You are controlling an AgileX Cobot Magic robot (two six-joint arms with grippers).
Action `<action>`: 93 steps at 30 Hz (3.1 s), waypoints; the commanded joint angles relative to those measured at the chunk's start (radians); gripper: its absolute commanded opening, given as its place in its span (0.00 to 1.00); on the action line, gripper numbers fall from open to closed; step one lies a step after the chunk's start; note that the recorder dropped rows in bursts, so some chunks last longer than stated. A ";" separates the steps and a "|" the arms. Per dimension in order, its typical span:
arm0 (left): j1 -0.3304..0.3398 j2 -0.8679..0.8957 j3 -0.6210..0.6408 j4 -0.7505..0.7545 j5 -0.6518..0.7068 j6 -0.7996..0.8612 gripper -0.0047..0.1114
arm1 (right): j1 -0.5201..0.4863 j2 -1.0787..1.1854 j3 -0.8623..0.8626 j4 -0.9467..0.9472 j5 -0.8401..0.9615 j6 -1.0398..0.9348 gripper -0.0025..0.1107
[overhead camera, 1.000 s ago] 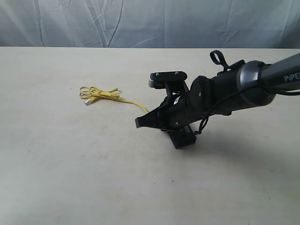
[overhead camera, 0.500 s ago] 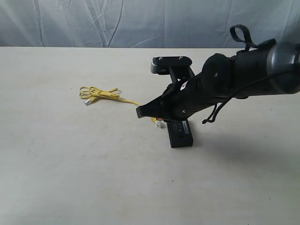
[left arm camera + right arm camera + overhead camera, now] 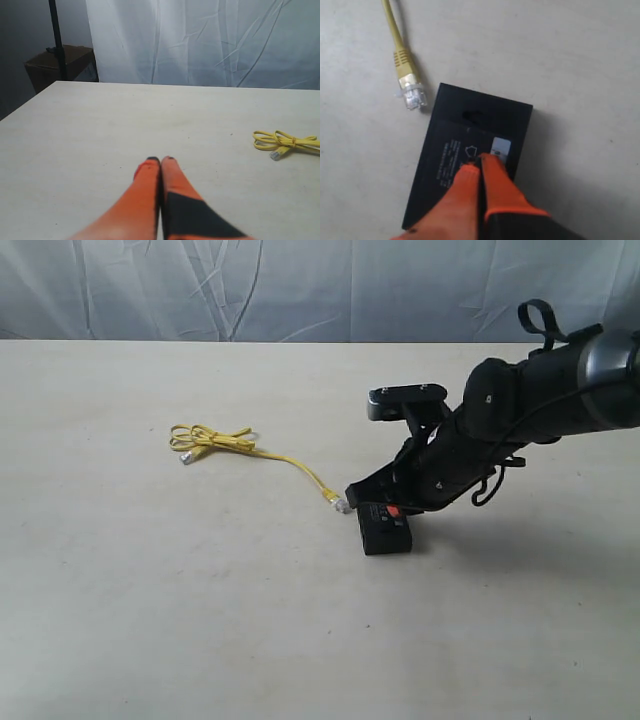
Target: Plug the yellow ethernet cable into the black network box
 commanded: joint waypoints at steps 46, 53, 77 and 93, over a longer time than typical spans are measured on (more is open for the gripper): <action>0.000 0.090 -0.210 -0.039 -0.130 -0.099 0.04 | -0.213 -0.216 0.111 0.054 0.088 -0.008 0.01; 0.000 0.461 -0.522 0.055 0.158 0.103 0.04 | -0.213 -0.216 0.111 0.054 0.071 -0.008 0.01; -0.370 1.632 -1.097 -0.590 0.283 1.271 0.04 | -0.213 -0.138 0.111 0.037 -0.008 -0.008 0.01; -0.595 2.180 -1.657 -0.325 0.649 1.531 0.04 | -0.213 -0.126 0.119 0.021 -0.042 -0.008 0.01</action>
